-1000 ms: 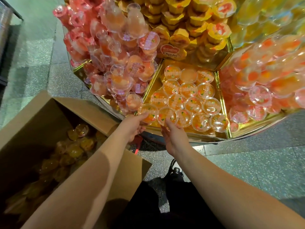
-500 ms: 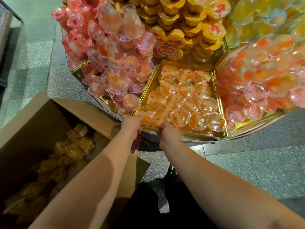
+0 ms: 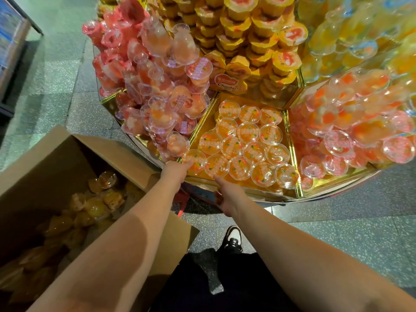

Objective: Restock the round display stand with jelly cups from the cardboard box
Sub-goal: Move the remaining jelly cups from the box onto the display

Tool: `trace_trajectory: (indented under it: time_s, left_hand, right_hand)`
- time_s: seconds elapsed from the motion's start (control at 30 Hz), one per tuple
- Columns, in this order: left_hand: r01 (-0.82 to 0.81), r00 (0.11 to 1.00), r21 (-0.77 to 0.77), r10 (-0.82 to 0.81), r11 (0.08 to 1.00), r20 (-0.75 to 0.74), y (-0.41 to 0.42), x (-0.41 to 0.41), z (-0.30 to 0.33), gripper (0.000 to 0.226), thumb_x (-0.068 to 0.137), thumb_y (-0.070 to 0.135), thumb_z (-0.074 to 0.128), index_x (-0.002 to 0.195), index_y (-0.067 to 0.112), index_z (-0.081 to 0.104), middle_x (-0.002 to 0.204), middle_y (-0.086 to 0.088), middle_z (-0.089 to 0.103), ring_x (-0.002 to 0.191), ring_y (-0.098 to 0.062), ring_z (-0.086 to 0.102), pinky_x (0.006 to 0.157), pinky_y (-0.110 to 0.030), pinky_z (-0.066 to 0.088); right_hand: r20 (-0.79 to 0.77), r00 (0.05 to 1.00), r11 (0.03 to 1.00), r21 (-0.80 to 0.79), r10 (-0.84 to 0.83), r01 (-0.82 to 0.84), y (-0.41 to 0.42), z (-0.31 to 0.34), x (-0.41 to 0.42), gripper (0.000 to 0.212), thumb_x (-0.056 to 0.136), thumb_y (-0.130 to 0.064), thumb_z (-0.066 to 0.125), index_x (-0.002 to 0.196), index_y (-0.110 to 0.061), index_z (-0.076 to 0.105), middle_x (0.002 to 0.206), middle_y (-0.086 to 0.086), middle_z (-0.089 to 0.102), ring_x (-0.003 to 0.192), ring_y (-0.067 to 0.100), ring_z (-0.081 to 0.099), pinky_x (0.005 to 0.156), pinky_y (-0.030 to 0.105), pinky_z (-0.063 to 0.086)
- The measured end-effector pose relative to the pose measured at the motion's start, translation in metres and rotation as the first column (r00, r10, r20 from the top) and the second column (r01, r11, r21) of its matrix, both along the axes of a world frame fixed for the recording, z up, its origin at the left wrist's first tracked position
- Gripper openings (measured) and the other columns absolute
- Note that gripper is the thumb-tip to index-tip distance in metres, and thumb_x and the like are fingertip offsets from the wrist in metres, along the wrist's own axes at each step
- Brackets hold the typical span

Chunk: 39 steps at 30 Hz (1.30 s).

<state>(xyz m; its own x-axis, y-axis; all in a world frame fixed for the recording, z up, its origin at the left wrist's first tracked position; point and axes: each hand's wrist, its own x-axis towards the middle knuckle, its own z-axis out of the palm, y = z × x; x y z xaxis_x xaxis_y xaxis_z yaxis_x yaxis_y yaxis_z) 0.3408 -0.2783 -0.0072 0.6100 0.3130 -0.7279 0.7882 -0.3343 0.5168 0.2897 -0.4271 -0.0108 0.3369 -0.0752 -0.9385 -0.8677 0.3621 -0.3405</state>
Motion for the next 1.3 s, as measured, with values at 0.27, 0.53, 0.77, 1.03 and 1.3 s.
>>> trace_trajectory:
  time_s: [0.27, 0.53, 0.77, 1.03, 1.3]
  left_hand:
    - [-0.075, 0.996, -0.041, 0.077, 0.996, 0.034, 0.025, -0.031, 0.026, 0.054, 0.094, 0.052, 0.059, 0.124, 0.008, 0.057, 0.089, -0.008, 0.06, 0.067, -0.019, 0.051, 0.059, -0.03, 0.043]
    - [-0.187, 0.962, 0.055, 0.172, 0.981, 0.213, 0.135, -0.098, 0.062, 0.02, 0.099, 0.038, 0.057, 0.116, 0.027, 0.056, 0.096, 0.01, 0.056, 0.082, -0.008, 0.056, 0.059, -0.022, 0.043]
    - [-0.433, 0.897, 0.189, 0.4, 0.881, 0.188, 0.258, -0.216, 0.044, 0.032, 0.099, 0.028, 0.058, 0.13, 0.019, 0.055, 0.117, 0.0, 0.058, 0.101, -0.013, 0.055, 0.082, -0.028, 0.048]
    - [-0.615, 0.776, 0.169, 0.629, 0.77, -0.039, 0.352, -0.327, -0.042, 0.036, 0.097, 0.026, 0.06, 0.131, 0.015, 0.056, 0.113, -0.003, 0.06, 0.095, -0.016, 0.059, 0.08, -0.032, 0.054]
    - [-0.573, 0.685, 0.302, 0.648, 0.762, -0.334, 0.425, -0.371, -0.122, 0.077, 0.095, 0.027, 0.063, 0.156, 0.015, 0.018, 0.162, -0.009, 0.008, 0.138, -0.038, 0.035, 0.106, -0.047, 0.043]
  right_hand:
    - [0.047, 0.815, 0.814, -0.107, 0.578, -0.571, -0.015, 0.053, 0.007, 0.018, 0.1, -0.024, 0.056, 0.089, -0.01, 0.057, 0.071, 0.006, 0.062, 0.06, 0.016, 0.056, 0.054, 0.025, 0.041]
    - [0.045, 0.012, 0.04, -0.713, 0.999, -0.701, 0.097, 0.094, 0.036, 0.038, 0.095, -0.038, 0.053, 0.124, -0.013, 0.055, 0.117, 0.012, 0.063, 0.104, 0.028, 0.06, 0.085, 0.037, 0.048]
    - [-0.056, -0.456, -0.335, -0.758, 0.888, -0.56, 0.263, 0.076, 0.005, 0.046, 0.101, -0.038, 0.049, 0.142, -0.016, 0.045, 0.14, 0.009, 0.052, 0.125, 0.025, 0.052, 0.094, 0.034, 0.043]
    - [-0.246, -0.509, -0.536, -0.628, 0.825, -0.565, 0.353, -0.028, -0.027, 0.042, 0.102, -0.031, 0.047, 0.139, -0.01, 0.047, 0.136, 0.013, 0.053, 0.121, 0.03, 0.053, 0.096, 0.037, 0.045]
    - [-0.334, -0.507, -0.598, -0.572, 0.795, -0.562, 0.405, -0.115, -0.044, 0.049, 0.098, -0.03, 0.057, 0.143, -0.014, 0.043, 0.145, 0.013, 0.048, 0.13, 0.03, 0.049, 0.105, 0.042, 0.043]
